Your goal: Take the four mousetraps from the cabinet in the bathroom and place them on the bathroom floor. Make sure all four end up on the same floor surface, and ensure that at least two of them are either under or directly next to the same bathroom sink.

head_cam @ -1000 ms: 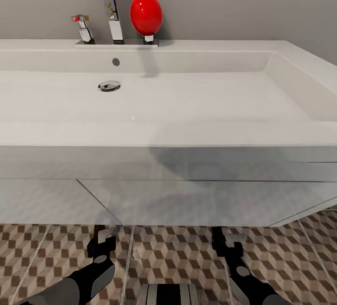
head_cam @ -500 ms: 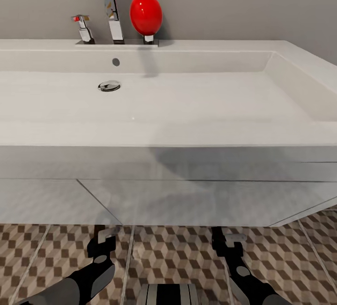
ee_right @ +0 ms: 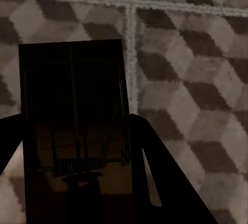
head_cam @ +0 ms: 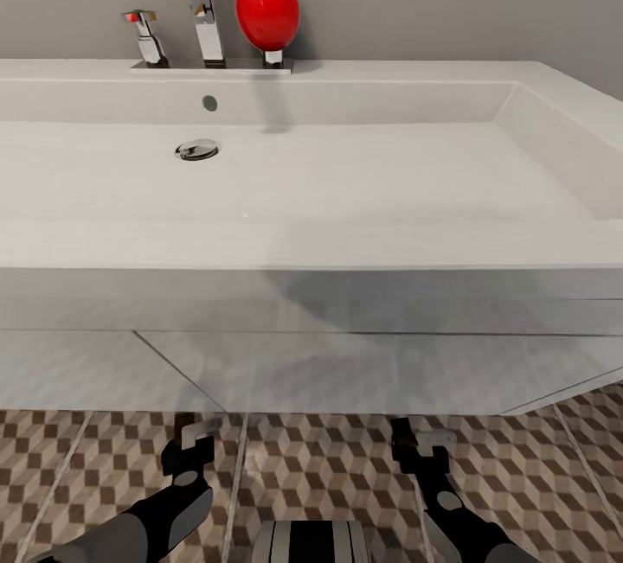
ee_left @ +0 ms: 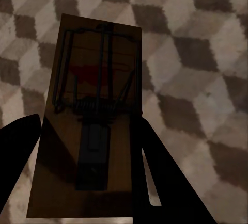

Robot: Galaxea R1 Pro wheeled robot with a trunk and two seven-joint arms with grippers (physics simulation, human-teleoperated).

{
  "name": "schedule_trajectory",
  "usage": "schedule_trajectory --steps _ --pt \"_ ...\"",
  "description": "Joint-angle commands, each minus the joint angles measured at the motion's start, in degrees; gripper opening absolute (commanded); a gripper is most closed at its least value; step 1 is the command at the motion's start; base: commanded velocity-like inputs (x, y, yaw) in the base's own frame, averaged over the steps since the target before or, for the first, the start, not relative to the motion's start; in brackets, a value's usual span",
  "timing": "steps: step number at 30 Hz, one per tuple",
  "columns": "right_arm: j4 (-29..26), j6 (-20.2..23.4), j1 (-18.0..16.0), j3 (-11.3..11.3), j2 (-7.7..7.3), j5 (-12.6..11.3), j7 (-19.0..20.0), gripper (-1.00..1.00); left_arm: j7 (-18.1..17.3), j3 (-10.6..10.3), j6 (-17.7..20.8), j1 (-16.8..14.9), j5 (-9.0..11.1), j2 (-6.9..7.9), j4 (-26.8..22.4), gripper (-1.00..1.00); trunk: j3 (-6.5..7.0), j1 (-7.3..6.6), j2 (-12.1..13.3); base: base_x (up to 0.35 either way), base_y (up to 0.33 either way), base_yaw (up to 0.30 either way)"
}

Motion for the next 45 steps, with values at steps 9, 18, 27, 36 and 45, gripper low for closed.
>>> schedule_trajectory --steps 9,18,27,36,45 --pt "-0.01 -0.21 -0.03 0.49 -0.04 -0.68 -0.12 -1.00 0.25 -0.49 -0.28 -0.04 0.59 0.03 -0.12 -1.00 -0.04 -0.01 -0.01 0.000 0.000 0.000" --pt "-0.01 -0.21 -0.03 0.49 -0.04 -0.75 -0.16 -1.00 0.25 -0.50 -0.28 -0.04 0.59 -0.06 -0.12 -1.00 -0.26 0.02 -0.03 0.000 0.000 0.000" --pt "-0.01 -0.21 -0.03 0.49 -0.04 -0.76 -0.16 -1.00 0.25 -0.49 -0.28 -0.04 0.59 0.01 -0.12 -1.00 -0.92 0.09 -0.07 0.000 0.000 0.000" --pt "-0.01 -0.21 -0.03 0.49 -0.04 -0.77 -0.14 -1.00 0.25 -0.50 -0.28 -0.04 0.59 0.00 -0.12 -1.00 -1.59 0.17 -0.11 0.000 0.000 0.000" --pt "-0.01 -0.21 -0.03 0.49 -0.04 -0.77 -0.17 -1.00 0.25 -0.49 -0.28 -0.04 0.60 0.04 -0.12 -1.00 -1.81 0.20 -0.12 0.000 0.000 0.000"
